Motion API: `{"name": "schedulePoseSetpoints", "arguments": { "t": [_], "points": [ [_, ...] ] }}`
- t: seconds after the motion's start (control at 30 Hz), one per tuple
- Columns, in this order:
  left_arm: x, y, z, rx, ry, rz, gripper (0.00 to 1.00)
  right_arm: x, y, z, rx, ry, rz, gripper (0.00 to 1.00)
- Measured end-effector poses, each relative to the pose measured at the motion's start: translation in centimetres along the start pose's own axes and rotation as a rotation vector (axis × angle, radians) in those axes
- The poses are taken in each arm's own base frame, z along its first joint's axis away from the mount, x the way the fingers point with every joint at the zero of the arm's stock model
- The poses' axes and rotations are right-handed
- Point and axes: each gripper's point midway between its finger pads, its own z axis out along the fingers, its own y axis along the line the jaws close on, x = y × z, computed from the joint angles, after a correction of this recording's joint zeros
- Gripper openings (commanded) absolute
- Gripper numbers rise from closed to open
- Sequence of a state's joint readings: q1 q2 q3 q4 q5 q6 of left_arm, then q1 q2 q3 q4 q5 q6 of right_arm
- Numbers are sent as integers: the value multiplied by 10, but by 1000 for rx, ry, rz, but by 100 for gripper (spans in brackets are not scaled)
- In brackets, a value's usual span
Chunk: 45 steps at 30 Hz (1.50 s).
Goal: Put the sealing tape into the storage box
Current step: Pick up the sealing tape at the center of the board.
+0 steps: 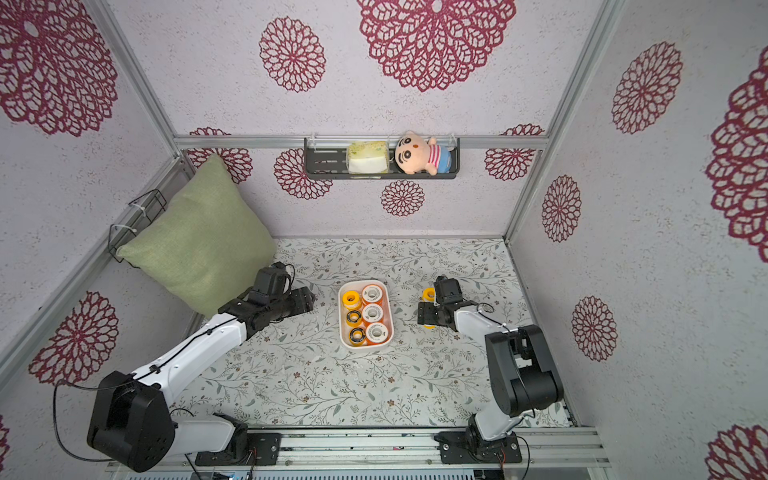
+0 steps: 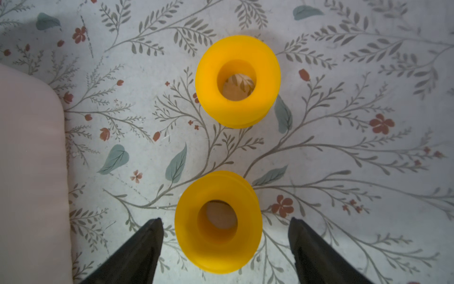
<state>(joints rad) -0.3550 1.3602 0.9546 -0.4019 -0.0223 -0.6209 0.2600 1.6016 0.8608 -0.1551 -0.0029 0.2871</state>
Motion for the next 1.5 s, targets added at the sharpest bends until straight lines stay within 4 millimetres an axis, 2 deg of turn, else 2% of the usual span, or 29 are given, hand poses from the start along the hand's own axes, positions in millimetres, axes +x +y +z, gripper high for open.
{"name": "schedulePoseSetpoints", "arguments": {
  "t": [0.17, 0.53, 0.93, 1.2, 1.5],
  "points": [
    [1, -1, 0, 5, 4, 0, 73, 2, 2, 9, 6, 22, -6, 80],
    [4, 0, 5, 3, 22, 0, 73, 0, 5, 14, 6, 30, -8, 64],
    [13, -4, 14, 31, 67, -7, 73, -1, 6, 17, 4, 34, -7, 65],
    [26, -16, 34, 96, 130, -31, 66, -3, 8, 17, 0, 31, -6, 59],
    [41, -44, 67, 173, 202, -38, 55, -9, 12, 4, -20, -2, 5, 58]
  ]
}}
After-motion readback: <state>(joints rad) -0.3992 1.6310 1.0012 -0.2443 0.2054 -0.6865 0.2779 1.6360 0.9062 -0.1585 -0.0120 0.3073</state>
